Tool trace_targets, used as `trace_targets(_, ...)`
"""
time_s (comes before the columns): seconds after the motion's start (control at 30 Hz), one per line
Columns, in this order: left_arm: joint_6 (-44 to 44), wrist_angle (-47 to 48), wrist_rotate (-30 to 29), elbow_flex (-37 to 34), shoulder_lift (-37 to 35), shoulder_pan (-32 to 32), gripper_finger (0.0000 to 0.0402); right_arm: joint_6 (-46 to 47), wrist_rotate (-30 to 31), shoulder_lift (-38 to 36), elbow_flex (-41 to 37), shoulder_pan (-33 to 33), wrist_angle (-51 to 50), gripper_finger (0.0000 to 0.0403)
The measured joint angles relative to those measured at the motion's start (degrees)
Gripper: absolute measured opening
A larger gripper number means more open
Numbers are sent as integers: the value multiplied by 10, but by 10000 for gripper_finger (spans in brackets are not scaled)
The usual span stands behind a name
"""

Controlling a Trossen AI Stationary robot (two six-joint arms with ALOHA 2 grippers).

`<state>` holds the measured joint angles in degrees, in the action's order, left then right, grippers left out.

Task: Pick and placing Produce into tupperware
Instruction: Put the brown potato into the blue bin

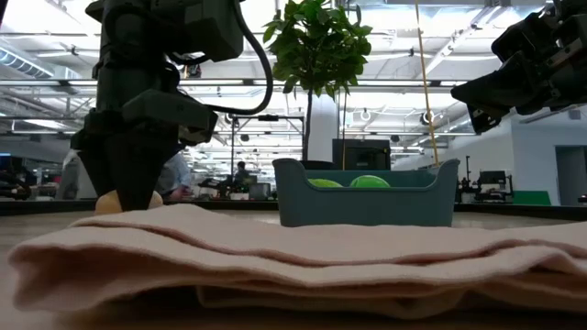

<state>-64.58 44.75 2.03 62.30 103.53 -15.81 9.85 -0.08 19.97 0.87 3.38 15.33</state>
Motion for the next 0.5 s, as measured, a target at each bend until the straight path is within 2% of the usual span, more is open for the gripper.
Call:
trace_targets(0.3,16,0,8,0,-1,3,206,0,0,0,0,0,0,0)
trace_targets(0.5,32,0,21,0,-2,9,196,0,0,0,0,0,0,0)
